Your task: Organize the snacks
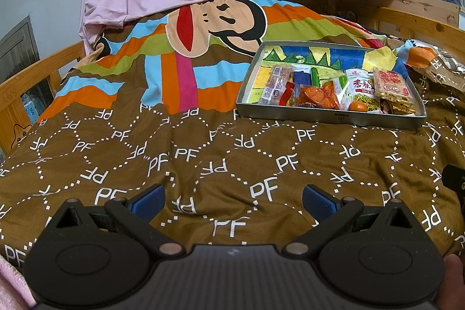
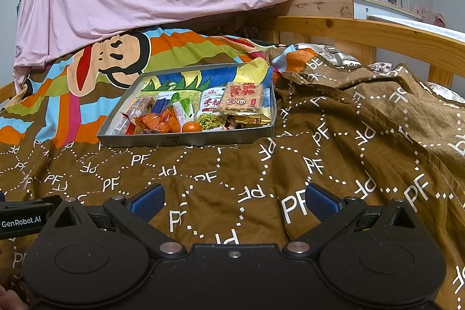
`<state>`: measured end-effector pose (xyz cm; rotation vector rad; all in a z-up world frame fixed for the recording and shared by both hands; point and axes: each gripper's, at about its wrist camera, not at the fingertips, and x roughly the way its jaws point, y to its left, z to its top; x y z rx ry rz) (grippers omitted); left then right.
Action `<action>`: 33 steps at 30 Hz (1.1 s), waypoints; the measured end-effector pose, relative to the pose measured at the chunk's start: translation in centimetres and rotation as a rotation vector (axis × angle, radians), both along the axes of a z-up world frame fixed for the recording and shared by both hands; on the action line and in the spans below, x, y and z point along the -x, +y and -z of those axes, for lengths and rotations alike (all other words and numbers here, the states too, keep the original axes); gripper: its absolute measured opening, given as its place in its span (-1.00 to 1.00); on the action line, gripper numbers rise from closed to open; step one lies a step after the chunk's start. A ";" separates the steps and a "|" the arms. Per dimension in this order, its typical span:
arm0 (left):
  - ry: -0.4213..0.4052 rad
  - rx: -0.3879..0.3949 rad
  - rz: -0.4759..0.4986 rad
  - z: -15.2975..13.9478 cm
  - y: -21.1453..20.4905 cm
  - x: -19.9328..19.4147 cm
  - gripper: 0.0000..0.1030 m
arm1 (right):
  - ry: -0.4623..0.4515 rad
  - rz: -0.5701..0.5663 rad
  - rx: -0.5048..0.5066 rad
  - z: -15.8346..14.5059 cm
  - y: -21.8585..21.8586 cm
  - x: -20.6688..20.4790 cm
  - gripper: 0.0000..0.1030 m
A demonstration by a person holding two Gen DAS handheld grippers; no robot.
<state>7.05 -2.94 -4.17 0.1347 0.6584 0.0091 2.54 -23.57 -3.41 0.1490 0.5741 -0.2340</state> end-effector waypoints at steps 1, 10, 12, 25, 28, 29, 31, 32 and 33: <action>0.000 0.000 0.000 0.0 0.0 0.0 0.99 | 0.001 0.000 0.000 0.0 0.0 0.0 0.99; 0.000 0.000 0.000 0.0 0.0 0.0 0.99 | 0.002 -0.002 0.000 0.0 0.1 0.0 0.99; 0.000 -0.001 -0.001 0.0 0.0 0.0 0.99 | 0.002 -0.002 0.000 0.1 0.1 0.0 0.99; -0.002 0.000 0.001 0.0 0.0 0.0 0.99 | 0.002 -0.002 0.000 0.0 0.1 0.0 0.99; -0.002 0.000 0.001 0.0 0.0 0.0 0.99 | 0.002 -0.002 0.000 0.0 0.1 0.0 0.99; -0.002 0.001 0.001 0.0 0.0 0.0 0.99 | 0.002 -0.002 0.000 0.0 0.1 0.0 0.99; -0.005 0.001 0.002 0.0 0.0 0.0 0.99 | 0.002 -0.003 0.000 0.0 0.1 0.0 0.99; -0.007 0.000 0.001 0.0 0.0 0.1 0.99 | 0.003 -0.003 0.001 0.0 0.1 0.0 0.99; -0.009 -0.001 0.001 0.0 0.0 0.1 0.99 | 0.003 -0.003 0.001 0.0 0.1 0.0 0.99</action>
